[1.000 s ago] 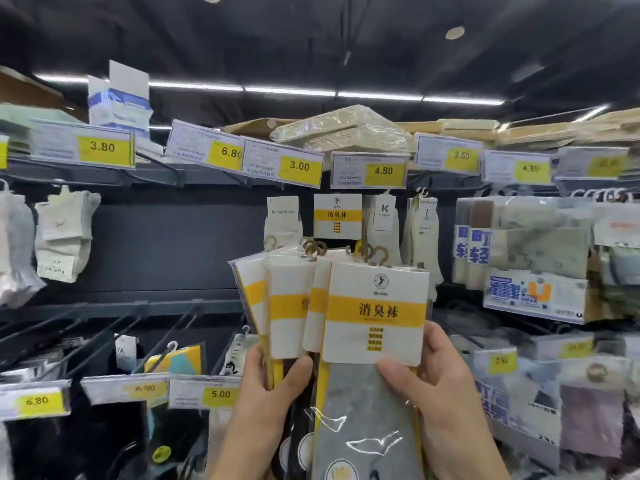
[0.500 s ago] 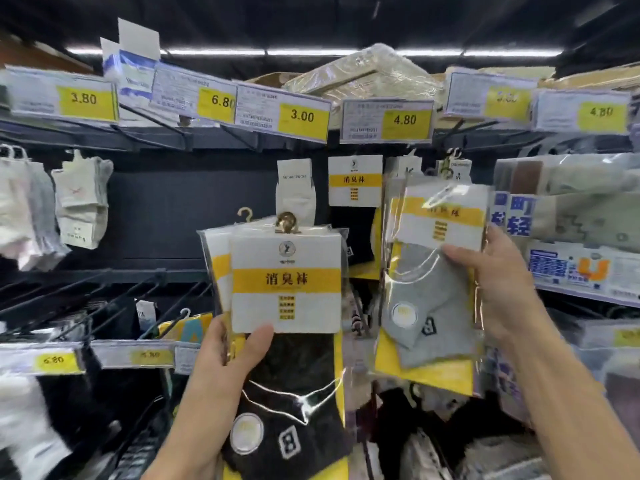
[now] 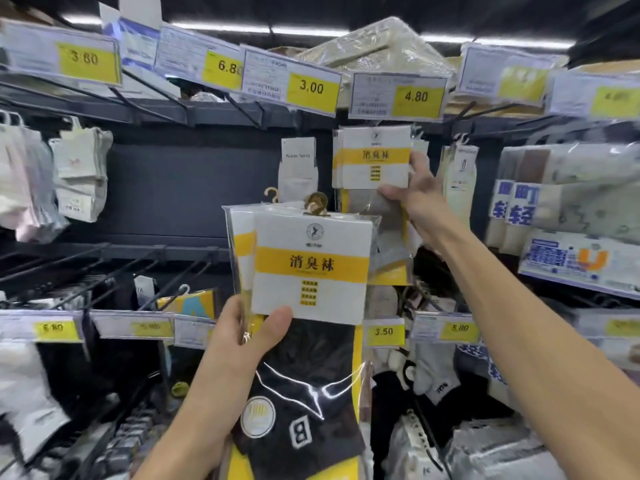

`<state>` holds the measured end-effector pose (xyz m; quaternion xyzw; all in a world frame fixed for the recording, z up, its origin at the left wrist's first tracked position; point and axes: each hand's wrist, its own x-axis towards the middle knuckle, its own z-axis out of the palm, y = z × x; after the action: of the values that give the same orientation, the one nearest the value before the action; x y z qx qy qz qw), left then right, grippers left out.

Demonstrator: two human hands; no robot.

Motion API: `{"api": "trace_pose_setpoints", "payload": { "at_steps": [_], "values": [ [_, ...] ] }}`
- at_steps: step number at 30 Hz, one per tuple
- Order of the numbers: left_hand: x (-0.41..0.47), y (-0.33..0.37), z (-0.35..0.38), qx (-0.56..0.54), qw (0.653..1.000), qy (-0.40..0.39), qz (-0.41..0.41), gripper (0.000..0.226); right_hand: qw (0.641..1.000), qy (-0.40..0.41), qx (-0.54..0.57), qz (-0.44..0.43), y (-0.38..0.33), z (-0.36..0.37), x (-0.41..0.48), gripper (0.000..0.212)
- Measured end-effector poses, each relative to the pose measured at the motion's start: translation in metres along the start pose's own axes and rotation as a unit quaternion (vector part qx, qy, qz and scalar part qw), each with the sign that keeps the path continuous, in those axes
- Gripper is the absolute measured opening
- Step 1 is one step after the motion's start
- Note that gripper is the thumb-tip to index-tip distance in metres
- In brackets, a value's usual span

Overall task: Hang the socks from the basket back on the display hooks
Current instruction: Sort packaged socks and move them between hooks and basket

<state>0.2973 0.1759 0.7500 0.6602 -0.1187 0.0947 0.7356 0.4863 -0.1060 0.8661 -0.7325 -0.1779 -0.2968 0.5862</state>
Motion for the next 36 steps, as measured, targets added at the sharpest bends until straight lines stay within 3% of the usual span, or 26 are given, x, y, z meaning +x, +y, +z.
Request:
{"api": "trace_pose_setpoints", "payload": {
  "at_steps": [10, 13, 15, 17, 20, 24, 30, 36],
  "values": [
    [0.002, -0.007, 0.015, -0.003, 1.000, 0.003, -0.002, 0.049, 0.986, -0.018, -0.154, 0.059, -0.011, 0.016, 0.005, 0.062],
    [0.005, -0.012, 0.016, -0.006, 1.000, 0.018, 0.002, 0.056, 0.974, 0.075, -0.215, 0.005, -0.035, 0.018, -0.034, 0.043],
    [0.007, -0.014, 0.016, -0.008, 0.999, 0.031, 0.008, 0.061, 0.980, 0.109, -0.162, -0.043, -0.054, 0.018, -0.073, 0.030],
    [0.010, -0.016, 0.017, -0.013, 0.999, 0.041, 0.010, 0.062, 0.997, 0.020, -0.070, -0.021, -0.070, 0.020, -0.119, 0.045],
    [0.014, -0.017, 0.022, -0.019, 0.999, 0.042, 0.019, 0.055, 0.993, -0.090, -0.079, 0.002, -0.080, 0.029, -0.169, 0.050],
    [0.017, -0.018, 0.032, -0.078, 0.996, 0.021, 0.038, 0.061, 0.996, -0.057, -0.061, -0.008, -0.077, 0.032, -0.181, 0.040],
    [0.017, -0.018, 0.040, -0.077, 0.997, -0.008, 0.028, 0.075, 0.994, -0.091, 0.046, 0.031, -0.068, 0.021, -0.180, 0.038],
    [0.028, -0.017, 0.044, -0.049, 0.998, 0.025, 0.032, 0.052, 0.992, -0.113, 0.040, 0.037, -0.063, 0.015, -0.184, 0.051]
  ]
}}
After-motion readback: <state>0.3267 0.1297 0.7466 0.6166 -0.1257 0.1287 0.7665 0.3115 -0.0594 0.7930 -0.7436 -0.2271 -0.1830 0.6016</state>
